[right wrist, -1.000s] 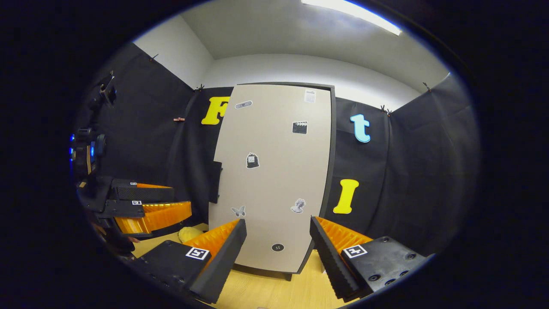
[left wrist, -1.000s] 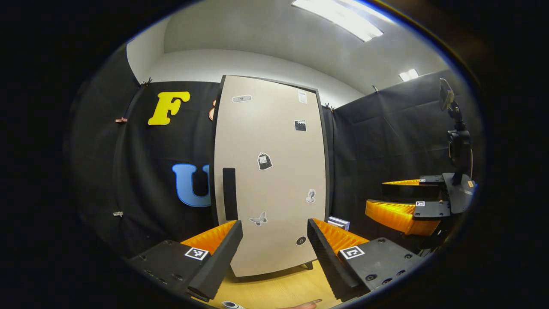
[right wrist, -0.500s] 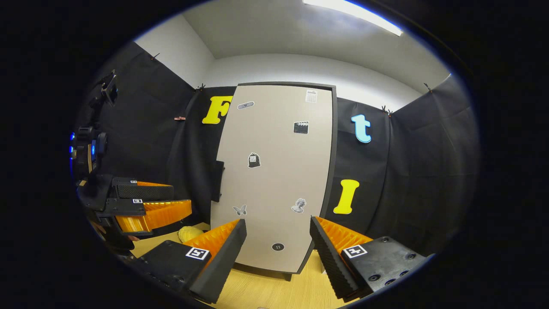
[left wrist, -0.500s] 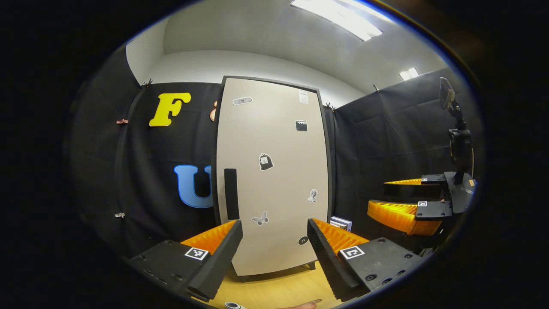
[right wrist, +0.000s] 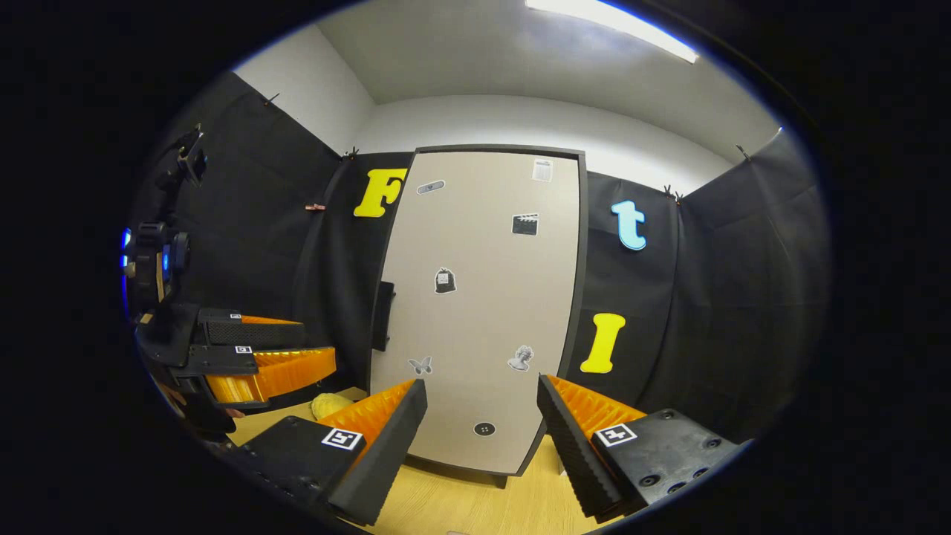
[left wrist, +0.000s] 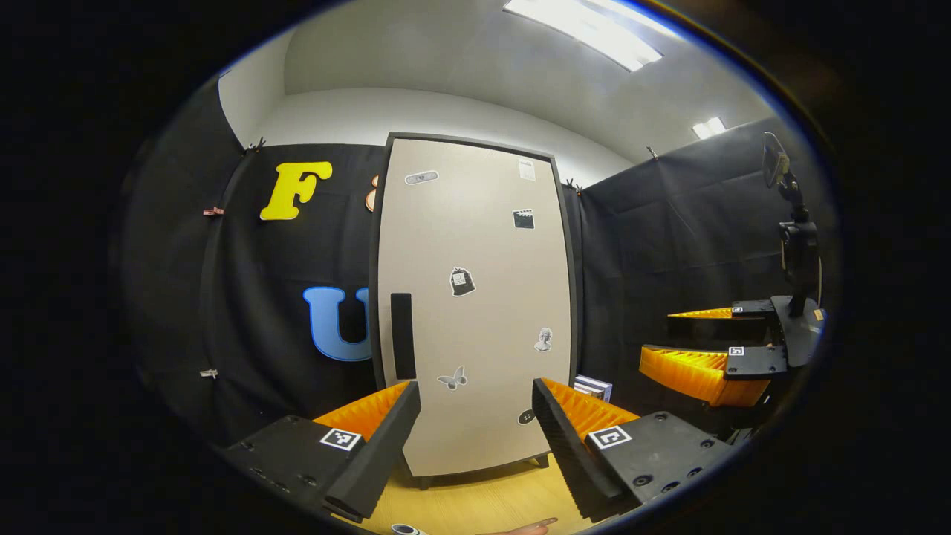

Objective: Open the cabinet door with the right hand, grasp the bottle in the cabinet with the left hand and place it on the coaster, then close the cabinet door with the right hand.

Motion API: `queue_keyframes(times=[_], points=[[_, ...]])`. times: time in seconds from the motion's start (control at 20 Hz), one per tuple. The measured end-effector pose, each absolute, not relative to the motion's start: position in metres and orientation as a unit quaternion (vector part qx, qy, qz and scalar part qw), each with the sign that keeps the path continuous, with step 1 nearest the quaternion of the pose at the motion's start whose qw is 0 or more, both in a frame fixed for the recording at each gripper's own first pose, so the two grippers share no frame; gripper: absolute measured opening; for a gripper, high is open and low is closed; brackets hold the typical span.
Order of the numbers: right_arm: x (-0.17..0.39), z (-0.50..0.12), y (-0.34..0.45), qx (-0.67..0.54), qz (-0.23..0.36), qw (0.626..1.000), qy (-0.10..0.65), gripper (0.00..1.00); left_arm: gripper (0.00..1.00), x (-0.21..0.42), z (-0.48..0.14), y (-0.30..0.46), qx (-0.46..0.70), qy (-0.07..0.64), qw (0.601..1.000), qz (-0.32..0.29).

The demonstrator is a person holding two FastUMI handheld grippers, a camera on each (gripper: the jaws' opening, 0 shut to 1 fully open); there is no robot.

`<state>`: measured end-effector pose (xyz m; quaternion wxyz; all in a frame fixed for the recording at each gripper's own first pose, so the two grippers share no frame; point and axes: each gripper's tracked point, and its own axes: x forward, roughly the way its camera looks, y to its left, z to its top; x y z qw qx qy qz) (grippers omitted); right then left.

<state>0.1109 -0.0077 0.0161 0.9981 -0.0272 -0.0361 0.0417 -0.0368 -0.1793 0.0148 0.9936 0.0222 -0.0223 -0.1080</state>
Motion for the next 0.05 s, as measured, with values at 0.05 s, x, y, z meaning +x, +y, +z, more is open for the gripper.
queue_keyframes(times=[0.05], points=[[0.1098, 0.016, -0.006, -0.027, 0.043, 0.998, -0.035, 0.97, 0.95, -0.0365, 0.0145, -0.1793, 0.023, -0.022, 0.994, -0.108]])
